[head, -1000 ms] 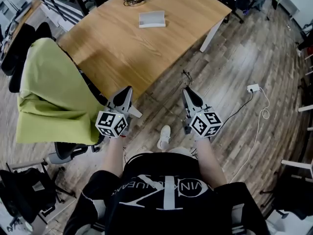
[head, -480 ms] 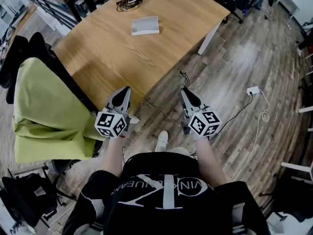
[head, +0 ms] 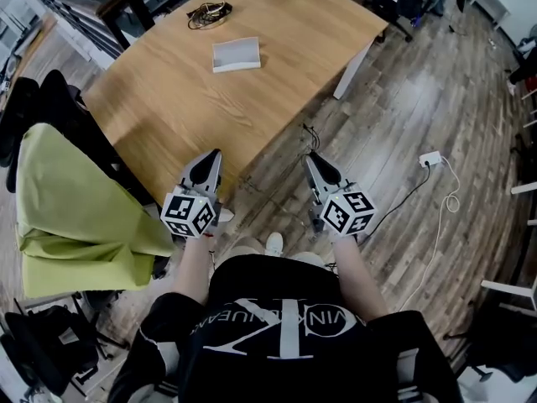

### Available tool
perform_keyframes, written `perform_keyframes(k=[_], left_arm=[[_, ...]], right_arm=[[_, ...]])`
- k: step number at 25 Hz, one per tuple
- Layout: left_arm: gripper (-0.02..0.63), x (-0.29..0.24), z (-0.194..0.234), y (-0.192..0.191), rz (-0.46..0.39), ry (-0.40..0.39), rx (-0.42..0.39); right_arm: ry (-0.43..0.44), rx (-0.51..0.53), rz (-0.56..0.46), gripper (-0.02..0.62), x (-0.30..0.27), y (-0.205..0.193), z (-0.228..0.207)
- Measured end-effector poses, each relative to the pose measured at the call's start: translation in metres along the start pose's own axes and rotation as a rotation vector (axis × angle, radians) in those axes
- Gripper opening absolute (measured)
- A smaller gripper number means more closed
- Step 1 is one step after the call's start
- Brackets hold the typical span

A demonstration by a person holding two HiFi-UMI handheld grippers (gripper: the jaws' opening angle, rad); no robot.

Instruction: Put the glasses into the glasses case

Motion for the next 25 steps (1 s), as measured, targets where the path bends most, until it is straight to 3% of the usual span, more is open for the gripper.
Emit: perform_keyframes(k=[25], left_arm=[[0.015,-0.056,0.014,-0.008,0.001,0.009,0.034]], right_arm=[[0.024,-0.009,0.034,0.057,-0.04,0.009,-0.036]])
Point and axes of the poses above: the fingertips, and each gripper's own axes: x backward along the fingers, z to its left, y out of its top, the point moved 2 cm from there along x, backward along the fingers, and after that the axes turned 1 degree about x, right-handed, at the moved point
